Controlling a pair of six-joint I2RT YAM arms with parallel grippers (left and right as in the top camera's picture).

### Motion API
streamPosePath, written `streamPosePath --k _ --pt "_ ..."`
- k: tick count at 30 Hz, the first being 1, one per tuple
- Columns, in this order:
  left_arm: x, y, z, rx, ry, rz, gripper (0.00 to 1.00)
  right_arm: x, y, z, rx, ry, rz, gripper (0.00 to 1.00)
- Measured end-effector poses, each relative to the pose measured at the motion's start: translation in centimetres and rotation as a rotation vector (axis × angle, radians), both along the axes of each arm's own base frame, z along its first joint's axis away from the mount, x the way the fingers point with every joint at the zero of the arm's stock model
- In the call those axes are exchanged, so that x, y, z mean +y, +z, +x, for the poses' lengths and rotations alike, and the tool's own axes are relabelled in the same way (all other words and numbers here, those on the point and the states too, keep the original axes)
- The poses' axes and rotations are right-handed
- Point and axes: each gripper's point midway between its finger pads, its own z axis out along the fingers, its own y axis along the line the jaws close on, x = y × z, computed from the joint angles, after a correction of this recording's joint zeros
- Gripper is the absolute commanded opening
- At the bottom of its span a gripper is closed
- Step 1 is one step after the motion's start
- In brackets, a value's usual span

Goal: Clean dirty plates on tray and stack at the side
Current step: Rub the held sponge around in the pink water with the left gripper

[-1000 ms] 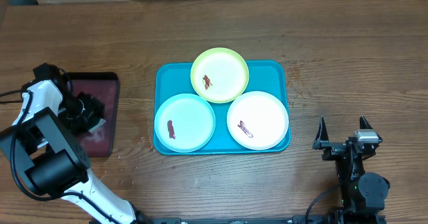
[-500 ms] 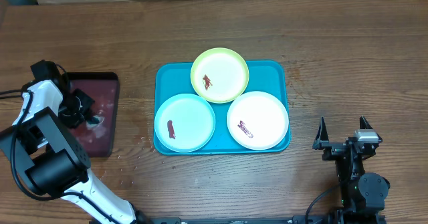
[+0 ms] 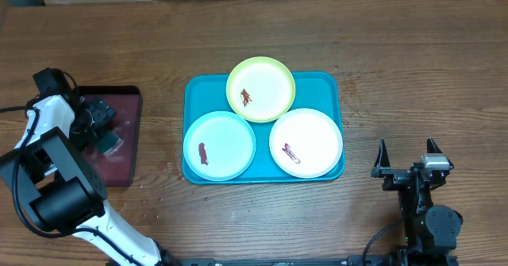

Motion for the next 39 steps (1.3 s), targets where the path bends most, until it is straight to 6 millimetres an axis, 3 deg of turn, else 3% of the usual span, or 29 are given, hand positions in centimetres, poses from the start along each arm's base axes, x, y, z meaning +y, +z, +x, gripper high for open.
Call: streamPosePath --k 1,3,5,6,8,9,10,12,13,14,19,20,21,25,29,30,31,32,33,39 --pt "0.1 0.0 -0.1 0.004 0.004 0.008 0.67 0.0 0.0 0.0 0.000 0.000 0.000 1.00" --pt "0.4 0.0 -0.2 0.012 0.002 0.021 0.35 0.0 0.0 0.0 0.000 0.000 0.000 1.00" --pt "0.5 0.1 -0.3 0.015 0.006 0.029 0.11 0.0 0.0 0.0 0.000 0.000 0.000 1.00" --pt "0.6 0.1 -0.3 0.015 0.007 0.034 0.04 0.0 0.0 0.0 0.000 0.000 0.000 1.00" --pt "0.7 0.1 -0.3 0.016 0.008 0.037 0.04 0.0 0.0 0.0 0.000 0.000 0.000 1.00" --pt "0.7 0.1 -0.3 0.018 0.006 0.038 0.09 0.0 0.0 0.0 0.000 0.000 0.000 1.00" --pt "0.7 0.1 -0.3 0.018 0.007 0.038 0.23 0.0 0.0 0.0 0.000 0.000 0.000 1.00" --pt "0.6 0.1 -0.4 0.023 0.009 0.038 0.67 0.0 0.0 0.0 0.000 0.000 0.000 1.00" --pt "0.6 0.0 -0.5 0.028 0.008 0.036 0.94 0.0 0.0 0.0 0.000 0.000 0.000 1.00" --pt "0.6 0.0 -0.7 0.035 0.008 0.034 1.00 0.0 0.0 0.0 0.000 0.000 0.000 1.00" --pt "-0.3 -0.3 -2.1 0.092 0.007 0.001 1.00 0.0 0.0 0.0 0.000 0.000 0.000 1.00" --pt "-0.4 -0.4 -2.3 0.101 0.007 -0.005 0.95 0.0 0.0 0.0 0.000 0.000 0.000 1.00" --pt "-0.6 -0.4 -2.5 0.109 0.006 -0.013 0.82 0.0 0.0 0.0 0.000 0.000 0.000 1.00" --pt "-1.5 -0.5 -2.9 0.121 0.001 -0.060 0.04 0.0 0.0 0.0 0.000 0.000 0.000 1.00" --pt "-1.9 -0.6 -3.0 0.124 -0.005 -0.082 0.04 0.0 0.0 0.0 0.000 0.000 0.000 1.00" --pt "-2.0 -0.6 -3.0 0.122 -0.005 -0.086 0.13 0.0 0.0 0.0 0.000 0.000 0.000 1.00" --pt "-2.1 -0.6 -3.1 0.124 -0.008 -0.089 0.41 0.0 0.0 0.0 0.000 0.000 0.000 1.00" --pt "-2.1 -0.6 -3.1 0.125 -0.005 -0.092 0.90 0.0 0.0 0.0 0.000 0.000 0.000 1.00" --pt "-2.2 -0.6 -3.2 0.129 -0.004 -0.095 1.00 0.0 0.0 0.0 0.000 0.000 0.000 1.00" --pt "-3.2 -0.7 -4.2 0.165 -0.005 -0.140 1.00 0.0 0.0 0.0 0.000 0.000 0.000 1.00"
